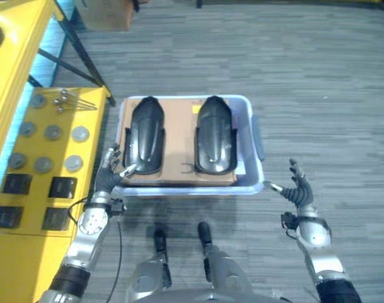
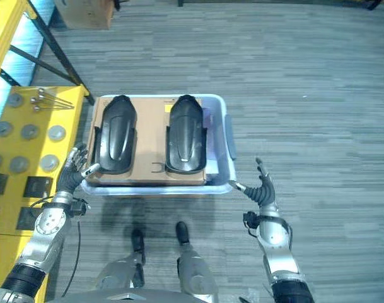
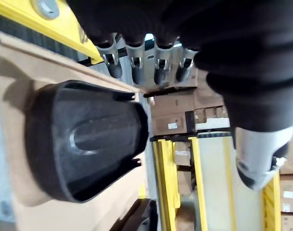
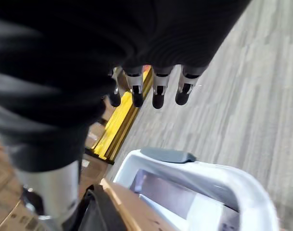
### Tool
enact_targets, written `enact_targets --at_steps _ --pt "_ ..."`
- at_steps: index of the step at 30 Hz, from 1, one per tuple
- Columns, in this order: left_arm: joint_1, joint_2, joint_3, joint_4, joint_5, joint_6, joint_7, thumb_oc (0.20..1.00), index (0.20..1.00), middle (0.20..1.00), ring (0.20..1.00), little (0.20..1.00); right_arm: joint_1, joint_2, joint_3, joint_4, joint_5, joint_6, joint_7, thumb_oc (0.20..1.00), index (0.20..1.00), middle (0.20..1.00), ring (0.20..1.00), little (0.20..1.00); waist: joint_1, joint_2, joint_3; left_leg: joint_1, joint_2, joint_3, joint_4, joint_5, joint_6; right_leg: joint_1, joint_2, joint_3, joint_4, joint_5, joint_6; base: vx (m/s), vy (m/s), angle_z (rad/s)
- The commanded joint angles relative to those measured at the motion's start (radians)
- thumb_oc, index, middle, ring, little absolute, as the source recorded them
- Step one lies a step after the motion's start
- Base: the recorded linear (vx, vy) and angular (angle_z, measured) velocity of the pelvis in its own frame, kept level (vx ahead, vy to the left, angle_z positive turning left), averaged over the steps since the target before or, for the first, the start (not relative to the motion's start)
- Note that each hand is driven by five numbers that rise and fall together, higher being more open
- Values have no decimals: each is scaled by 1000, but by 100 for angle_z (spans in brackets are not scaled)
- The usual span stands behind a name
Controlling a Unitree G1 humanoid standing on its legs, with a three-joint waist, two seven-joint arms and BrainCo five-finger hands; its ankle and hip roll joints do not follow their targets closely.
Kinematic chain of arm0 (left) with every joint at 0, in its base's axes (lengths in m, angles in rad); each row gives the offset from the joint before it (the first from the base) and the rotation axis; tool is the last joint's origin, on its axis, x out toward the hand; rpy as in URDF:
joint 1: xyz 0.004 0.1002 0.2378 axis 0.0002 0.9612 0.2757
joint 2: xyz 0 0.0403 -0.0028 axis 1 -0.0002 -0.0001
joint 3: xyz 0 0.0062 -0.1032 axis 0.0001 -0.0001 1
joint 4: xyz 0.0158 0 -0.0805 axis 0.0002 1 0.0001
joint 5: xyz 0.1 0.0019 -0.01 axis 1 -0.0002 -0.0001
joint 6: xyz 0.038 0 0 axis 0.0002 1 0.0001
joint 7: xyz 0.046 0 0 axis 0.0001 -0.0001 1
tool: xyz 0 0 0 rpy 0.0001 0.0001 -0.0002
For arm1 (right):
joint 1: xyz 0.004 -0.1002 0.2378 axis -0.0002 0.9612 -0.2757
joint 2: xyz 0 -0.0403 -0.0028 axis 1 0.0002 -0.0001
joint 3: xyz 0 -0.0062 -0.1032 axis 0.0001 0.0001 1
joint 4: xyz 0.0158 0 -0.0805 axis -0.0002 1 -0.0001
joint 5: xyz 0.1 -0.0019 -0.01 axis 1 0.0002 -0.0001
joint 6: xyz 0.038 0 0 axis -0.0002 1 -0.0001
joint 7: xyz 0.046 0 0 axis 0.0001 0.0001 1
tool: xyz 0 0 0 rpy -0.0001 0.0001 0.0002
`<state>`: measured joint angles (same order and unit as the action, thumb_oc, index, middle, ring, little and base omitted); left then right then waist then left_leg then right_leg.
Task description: Move parts from the plastic box to the shelf.
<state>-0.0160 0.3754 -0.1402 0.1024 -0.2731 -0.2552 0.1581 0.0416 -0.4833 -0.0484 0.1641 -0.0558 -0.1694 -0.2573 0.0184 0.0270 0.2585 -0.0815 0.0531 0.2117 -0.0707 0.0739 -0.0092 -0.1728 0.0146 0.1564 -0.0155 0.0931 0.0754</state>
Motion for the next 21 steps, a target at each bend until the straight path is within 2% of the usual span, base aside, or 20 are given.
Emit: enact_targets --at_steps 1,6,11,15,21 --pt "-47 37 -17 -14 4 -73 -3 1000 1000 1000 1000 1000 -50 -25 -35 -65 -60 -40 -92 1000 1000 1000 1000 1000 34 -37 -32 23 8 -21 142 -242 -64 -18 -46 -52 83 -154 170 -29 -87 21" --pt "-86 34 -69 -4 -15 -85 9 1000 1000 1000 1000 1000 -200 -63 12 -15 -76 -24 -151 1000 1000 1000 1000 1000 74 -32 -10 -45 18 -56 126 -211 -70 -56 -42 -81 62 -140 161 -18 -82 14" --pt "-109 39 -105 -4 -22 -95 14 1000 1000 1000 1000 1000 -296 -86 32 69 -91 -3 -218 1000 1000 1000 1000 1000 94 -20 2 -87 23 -79 111 -188 -77 -87 -42 -100 62 -135 157 -16 -31 21" --pt "-145 53 -148 5 -46 -108 24 1000 1000 1000 1000 1000 -474 -130 100 291 -22 14 -271 1000 1000 1000 1000 1000 126 -2 27 -147 21 -109 96 -157 -86 -134 -43 -120 65 -126 156 -35 -20 25" --pt "-161 46 -152 29 -59 -104 50 1000 1000 1000 1000 1000 -561 -121 153 483 4 69 -286 1000 1000 1000 1000 1000 140 6 53 -181 16 -120 89 -140 -90 -163 -44 -134 68 -118 157 -21 4 11"
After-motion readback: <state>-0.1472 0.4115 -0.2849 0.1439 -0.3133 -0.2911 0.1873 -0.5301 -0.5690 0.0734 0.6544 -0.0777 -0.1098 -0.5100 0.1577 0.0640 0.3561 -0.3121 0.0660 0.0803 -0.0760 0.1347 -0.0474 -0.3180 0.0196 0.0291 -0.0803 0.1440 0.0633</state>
